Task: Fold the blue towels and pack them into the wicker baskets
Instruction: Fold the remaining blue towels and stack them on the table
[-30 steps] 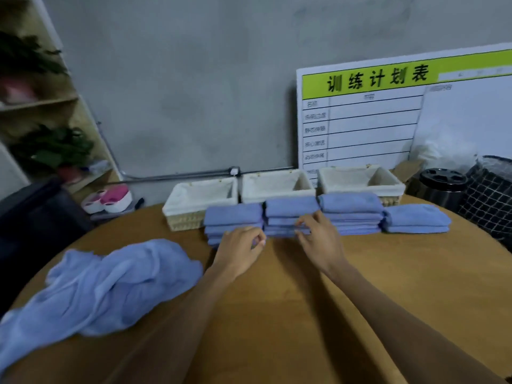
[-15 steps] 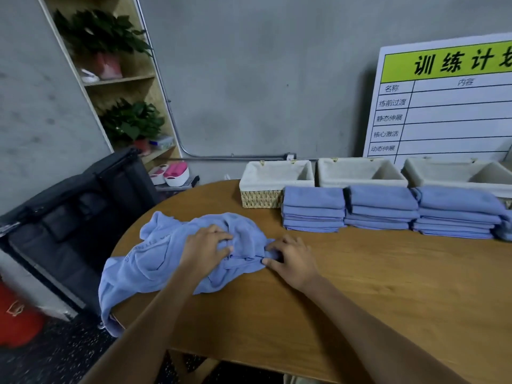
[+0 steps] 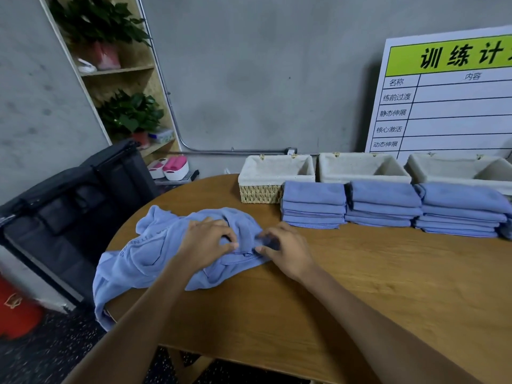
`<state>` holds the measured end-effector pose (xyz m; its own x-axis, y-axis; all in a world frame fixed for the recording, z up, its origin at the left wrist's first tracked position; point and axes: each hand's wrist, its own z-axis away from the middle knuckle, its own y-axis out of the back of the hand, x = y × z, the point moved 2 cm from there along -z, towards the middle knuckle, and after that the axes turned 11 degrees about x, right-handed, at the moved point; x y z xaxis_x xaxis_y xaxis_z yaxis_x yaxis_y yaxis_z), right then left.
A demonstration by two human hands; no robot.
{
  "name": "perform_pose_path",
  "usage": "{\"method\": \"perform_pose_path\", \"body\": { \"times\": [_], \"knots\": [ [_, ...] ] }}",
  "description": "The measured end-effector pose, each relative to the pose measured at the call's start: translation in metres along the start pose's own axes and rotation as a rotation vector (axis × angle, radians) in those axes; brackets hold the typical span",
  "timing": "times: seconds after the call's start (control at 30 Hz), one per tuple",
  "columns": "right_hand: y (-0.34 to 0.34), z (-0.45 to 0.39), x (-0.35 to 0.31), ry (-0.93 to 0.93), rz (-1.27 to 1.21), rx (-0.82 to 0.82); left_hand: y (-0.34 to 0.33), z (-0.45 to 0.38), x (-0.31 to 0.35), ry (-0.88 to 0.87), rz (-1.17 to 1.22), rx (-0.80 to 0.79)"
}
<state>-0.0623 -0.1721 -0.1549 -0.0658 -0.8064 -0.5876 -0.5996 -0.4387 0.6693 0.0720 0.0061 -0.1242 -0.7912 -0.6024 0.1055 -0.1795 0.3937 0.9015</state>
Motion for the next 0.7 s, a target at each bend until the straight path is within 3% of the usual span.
{"method": "perform_pose_path", "body": {
  "times": [0.1,0.3,0.53,0.63,0.7],
  "knots": [
    [0.004,-0.003,-0.008,-0.010,-0.011,-0.016,0.003,-0.001,0.005,-0.018,-0.062,-0.119],
    [-0.001,0.000,-0.002,-0.051,-0.068,-0.084,0.007,-0.002,0.014,-0.030,-0.116,-0.074],
    [0.000,-0.008,-0.017,-0.115,-0.341,0.007,0.026,-0.018,0.035,0.155,0.464,0.098],
    [0.006,-0.016,-0.029,-0.277,-0.657,0.071,0.047,-0.033,0.048,0.218,0.544,0.183],
    [0.013,-0.022,-0.037,-0.285,-0.774,0.068,0.058,-0.043,0.052,0.241,0.560,0.195]
  ]
}}
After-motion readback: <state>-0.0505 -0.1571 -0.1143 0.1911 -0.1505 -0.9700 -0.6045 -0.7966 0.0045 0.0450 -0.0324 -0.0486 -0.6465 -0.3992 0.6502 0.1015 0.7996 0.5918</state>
